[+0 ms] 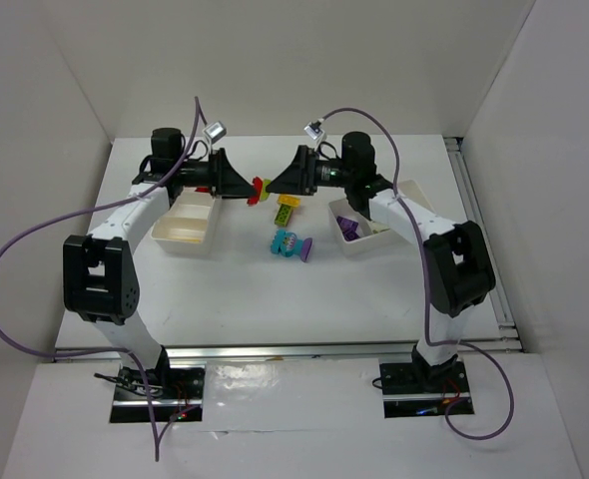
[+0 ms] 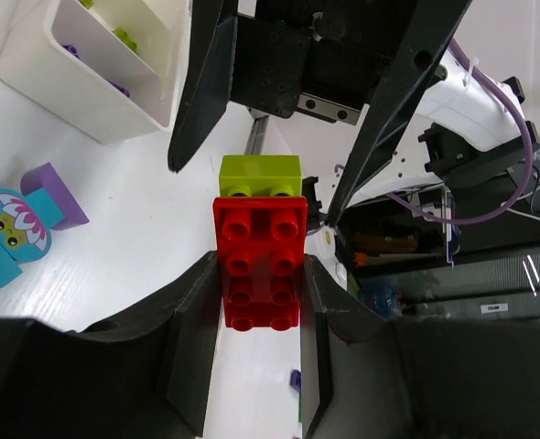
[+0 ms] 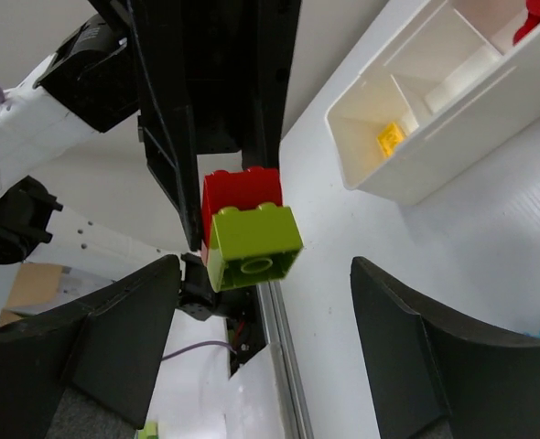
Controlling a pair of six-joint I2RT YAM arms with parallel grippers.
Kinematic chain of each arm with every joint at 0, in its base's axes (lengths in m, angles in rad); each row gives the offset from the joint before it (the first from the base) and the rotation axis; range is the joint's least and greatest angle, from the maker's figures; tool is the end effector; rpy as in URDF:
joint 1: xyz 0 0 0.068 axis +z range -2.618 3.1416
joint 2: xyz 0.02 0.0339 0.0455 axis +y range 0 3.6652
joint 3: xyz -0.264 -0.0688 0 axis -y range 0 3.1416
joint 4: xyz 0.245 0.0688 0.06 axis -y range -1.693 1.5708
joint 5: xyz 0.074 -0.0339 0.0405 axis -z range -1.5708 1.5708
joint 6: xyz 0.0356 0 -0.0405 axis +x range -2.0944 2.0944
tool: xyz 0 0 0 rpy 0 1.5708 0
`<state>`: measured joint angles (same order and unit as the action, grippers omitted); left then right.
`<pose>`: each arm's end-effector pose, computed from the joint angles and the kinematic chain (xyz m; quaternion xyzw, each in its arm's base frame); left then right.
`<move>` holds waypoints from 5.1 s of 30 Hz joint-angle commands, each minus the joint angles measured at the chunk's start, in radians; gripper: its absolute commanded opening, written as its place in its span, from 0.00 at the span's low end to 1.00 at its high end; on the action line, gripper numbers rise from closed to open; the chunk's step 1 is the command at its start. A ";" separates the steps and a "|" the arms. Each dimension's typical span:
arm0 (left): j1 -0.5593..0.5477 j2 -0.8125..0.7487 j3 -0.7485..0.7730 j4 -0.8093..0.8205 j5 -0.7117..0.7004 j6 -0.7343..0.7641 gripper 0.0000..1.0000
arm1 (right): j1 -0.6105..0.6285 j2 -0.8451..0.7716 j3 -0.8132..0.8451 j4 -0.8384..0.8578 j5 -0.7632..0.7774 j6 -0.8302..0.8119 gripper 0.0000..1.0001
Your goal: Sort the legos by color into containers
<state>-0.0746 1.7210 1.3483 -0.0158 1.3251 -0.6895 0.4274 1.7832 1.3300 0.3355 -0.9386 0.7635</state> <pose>0.3824 -0.0632 0.3099 0.1286 0.7277 -0.6377 0.2173 0.3672 0.1988 0.3071 -0.1847 0.7075 0.6122 0.3009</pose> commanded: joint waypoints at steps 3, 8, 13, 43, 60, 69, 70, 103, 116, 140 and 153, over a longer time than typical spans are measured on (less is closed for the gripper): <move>-0.004 -0.023 0.022 0.059 0.039 -0.002 0.00 | 0.030 0.030 0.075 0.091 -0.029 0.011 0.75; -0.004 -0.023 0.022 0.059 0.039 -0.011 0.00 | 0.039 0.030 0.064 0.115 -0.029 0.029 0.56; -0.013 -0.023 0.022 0.068 0.039 -0.021 0.00 | 0.039 0.021 0.032 0.155 -0.029 0.062 0.39; 0.068 0.071 0.357 -0.681 -0.912 0.194 0.00 | -0.170 -0.243 -0.017 -0.877 1.204 -0.317 0.09; 0.068 0.232 0.557 -0.773 -1.170 0.196 0.00 | -0.203 -0.117 -0.049 -0.843 1.273 -0.337 0.43; 0.090 0.353 0.652 -0.773 -1.234 0.153 0.00 | -0.203 -0.165 -0.031 -0.834 1.273 -0.328 0.81; 0.099 0.379 0.663 -0.773 -1.254 0.153 0.00 | -0.203 -0.177 -0.031 -0.834 1.273 -0.328 0.81; -0.223 0.115 0.445 -0.759 -1.253 0.309 0.84 | 0.188 -0.054 0.201 -0.842 1.173 -0.326 0.73; -0.445 0.469 0.664 -0.759 -1.408 0.332 0.94 | -0.070 -0.435 -0.029 -0.829 1.336 -0.308 0.73; -0.458 0.631 0.762 -0.771 -1.455 0.341 0.42 | -0.162 -0.450 -0.075 -0.856 1.239 -0.290 0.73; -0.294 0.266 0.559 -0.649 -0.835 0.317 0.00 | -0.211 -0.347 -0.015 -0.805 0.792 -0.359 0.74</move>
<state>-0.4515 2.1620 1.9854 -0.7742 0.1867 -0.3668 0.2276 1.4113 1.2713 -0.5213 0.0803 0.4355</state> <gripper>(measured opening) 0.413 0.741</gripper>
